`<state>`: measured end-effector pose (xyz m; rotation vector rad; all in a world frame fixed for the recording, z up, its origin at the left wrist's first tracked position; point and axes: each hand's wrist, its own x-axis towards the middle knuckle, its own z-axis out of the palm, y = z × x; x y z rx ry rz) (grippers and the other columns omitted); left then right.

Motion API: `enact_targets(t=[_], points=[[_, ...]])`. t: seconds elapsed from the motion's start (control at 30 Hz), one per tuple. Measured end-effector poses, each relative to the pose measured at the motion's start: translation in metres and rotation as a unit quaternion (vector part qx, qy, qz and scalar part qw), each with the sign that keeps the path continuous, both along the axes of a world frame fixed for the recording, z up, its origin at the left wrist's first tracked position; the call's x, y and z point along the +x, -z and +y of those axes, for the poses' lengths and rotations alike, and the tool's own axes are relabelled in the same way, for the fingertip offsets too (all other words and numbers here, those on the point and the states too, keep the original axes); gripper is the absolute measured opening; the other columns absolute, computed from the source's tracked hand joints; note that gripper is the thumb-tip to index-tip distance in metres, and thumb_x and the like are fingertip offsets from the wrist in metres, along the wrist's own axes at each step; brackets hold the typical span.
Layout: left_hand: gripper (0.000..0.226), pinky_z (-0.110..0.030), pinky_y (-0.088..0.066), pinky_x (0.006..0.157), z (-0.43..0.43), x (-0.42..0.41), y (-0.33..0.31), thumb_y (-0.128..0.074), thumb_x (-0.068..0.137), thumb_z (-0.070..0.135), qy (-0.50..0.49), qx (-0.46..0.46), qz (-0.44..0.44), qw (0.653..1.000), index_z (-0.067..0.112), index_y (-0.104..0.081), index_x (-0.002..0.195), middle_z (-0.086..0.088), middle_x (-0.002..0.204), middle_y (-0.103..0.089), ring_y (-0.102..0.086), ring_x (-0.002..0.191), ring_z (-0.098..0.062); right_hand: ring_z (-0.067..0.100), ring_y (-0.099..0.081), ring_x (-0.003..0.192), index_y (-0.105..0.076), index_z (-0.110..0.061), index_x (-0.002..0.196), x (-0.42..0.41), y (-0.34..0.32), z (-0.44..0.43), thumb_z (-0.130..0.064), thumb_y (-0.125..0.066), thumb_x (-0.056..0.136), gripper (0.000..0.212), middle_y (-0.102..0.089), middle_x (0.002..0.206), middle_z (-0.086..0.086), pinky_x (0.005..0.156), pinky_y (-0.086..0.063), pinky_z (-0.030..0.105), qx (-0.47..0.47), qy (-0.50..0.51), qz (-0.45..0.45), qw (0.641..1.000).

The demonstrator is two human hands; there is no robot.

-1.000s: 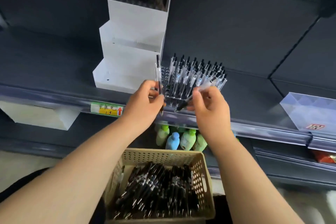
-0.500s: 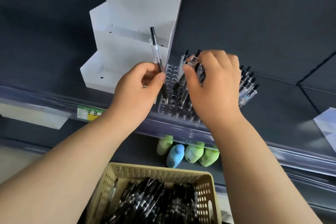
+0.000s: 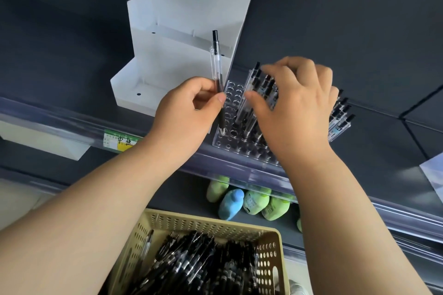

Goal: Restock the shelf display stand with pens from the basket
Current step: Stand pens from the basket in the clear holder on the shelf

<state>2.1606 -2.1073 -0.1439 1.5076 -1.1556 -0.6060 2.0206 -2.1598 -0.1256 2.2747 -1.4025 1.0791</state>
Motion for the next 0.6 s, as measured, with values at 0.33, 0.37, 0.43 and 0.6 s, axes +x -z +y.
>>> enact_targets(t=[0.33,0.37,0.43,0.6], points=[[0.014,-0.020,-0.052,0.083,0.000,-0.006,0.003,-0.064,0.087,0.023,0.008,0.001,-0.030,1.000,0.023,-0.067,0.100,0.013,0.089,-0.069,-0.066,0.084,-0.005,0.030,-0.050,0.098,-0.068,-0.023,0.108,-0.002,0.004,-0.003,-0.029,-0.069,0.076,0.032,-0.063,0.105,0.000,0.074,-0.025,0.032,-0.064,-0.006,0.015,0.998],[0.014,-0.017,-0.051,0.082,-0.001,-0.007,0.004,-0.064,0.087,0.023,0.007,0.000,-0.031,0.999,0.023,-0.067,0.101,0.014,0.089,-0.069,-0.066,0.083,-0.005,0.029,-0.050,0.097,-0.068,-0.023,0.108,-0.002,0.005,-0.003,-0.029,-0.069,0.075,0.033,-0.063,0.104,-0.001,0.073,-0.025,0.032,-0.074,-0.002,0.016,0.997],[0.017,-0.012,-0.049,0.078,-0.002,-0.010,0.005,-0.064,0.086,0.024,0.004,0.001,-0.033,0.999,0.022,-0.067,0.103,0.014,0.089,-0.069,-0.065,0.083,-0.004,0.027,-0.050,0.094,-0.067,-0.022,0.106,-0.001,0.006,-0.003,-0.030,-0.071,0.073,0.034,-0.064,0.102,-0.001,0.071,-0.027,0.032,-0.089,0.011,0.013,0.996],[0.020,-0.012,-0.047,0.078,-0.002,-0.013,0.005,-0.064,0.086,0.025,0.005,-0.001,-0.043,0.999,0.020,-0.067,0.105,0.011,0.090,-0.069,-0.065,0.083,-0.005,0.022,-0.046,0.086,-0.067,-0.022,0.091,0.002,0.010,-0.002,-0.031,-0.072,0.073,0.021,-0.064,0.094,-0.002,0.068,-0.025,0.033,-0.128,0.032,-0.007,0.991]])
